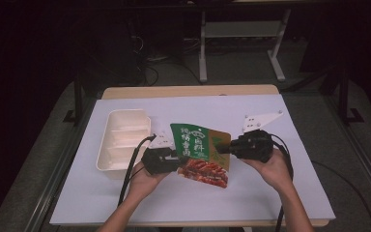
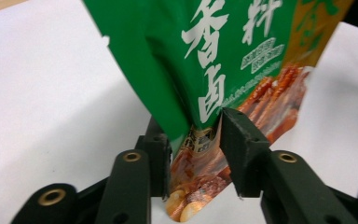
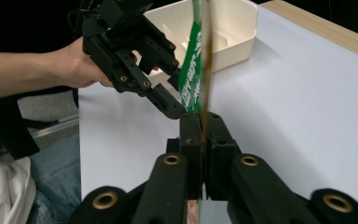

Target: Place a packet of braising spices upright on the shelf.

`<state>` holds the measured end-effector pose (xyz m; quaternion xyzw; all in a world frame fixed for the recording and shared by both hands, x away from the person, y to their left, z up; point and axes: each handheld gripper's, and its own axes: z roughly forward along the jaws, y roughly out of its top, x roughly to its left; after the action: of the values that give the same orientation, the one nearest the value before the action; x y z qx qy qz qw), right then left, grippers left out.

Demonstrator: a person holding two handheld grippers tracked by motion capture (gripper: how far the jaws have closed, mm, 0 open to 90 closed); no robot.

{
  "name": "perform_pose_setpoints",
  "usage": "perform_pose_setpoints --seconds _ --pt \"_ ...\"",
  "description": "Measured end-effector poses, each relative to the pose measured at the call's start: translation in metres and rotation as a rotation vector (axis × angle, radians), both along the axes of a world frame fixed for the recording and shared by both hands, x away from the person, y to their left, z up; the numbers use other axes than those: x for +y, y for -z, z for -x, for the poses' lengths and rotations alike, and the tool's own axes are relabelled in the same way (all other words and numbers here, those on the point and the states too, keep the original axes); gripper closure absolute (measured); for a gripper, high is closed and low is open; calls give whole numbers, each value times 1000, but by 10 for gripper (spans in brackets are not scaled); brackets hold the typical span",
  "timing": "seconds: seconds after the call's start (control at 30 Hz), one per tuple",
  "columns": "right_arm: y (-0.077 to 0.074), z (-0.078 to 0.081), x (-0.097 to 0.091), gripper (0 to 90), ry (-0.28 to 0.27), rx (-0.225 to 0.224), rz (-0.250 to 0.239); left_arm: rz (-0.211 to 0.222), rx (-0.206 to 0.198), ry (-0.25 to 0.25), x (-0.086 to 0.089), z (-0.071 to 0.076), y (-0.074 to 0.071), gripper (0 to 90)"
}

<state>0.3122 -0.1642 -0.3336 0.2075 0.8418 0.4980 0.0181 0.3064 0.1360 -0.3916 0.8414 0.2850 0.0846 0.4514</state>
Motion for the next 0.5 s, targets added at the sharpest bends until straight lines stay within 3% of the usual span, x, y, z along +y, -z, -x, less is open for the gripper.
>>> perform_pose_setpoints --seconds 0.07,0.2,0.5 --pt "8 -4 0 822 18 22 -4 -10 -24 14 -1 2 -2 690" --pt "19 -9 7 801 31 26 -7 -16 -18 14 0 2 0 693" --pt "28 -9 11 862 56 40 -21 -18 -23 8 0 5 -1 685"
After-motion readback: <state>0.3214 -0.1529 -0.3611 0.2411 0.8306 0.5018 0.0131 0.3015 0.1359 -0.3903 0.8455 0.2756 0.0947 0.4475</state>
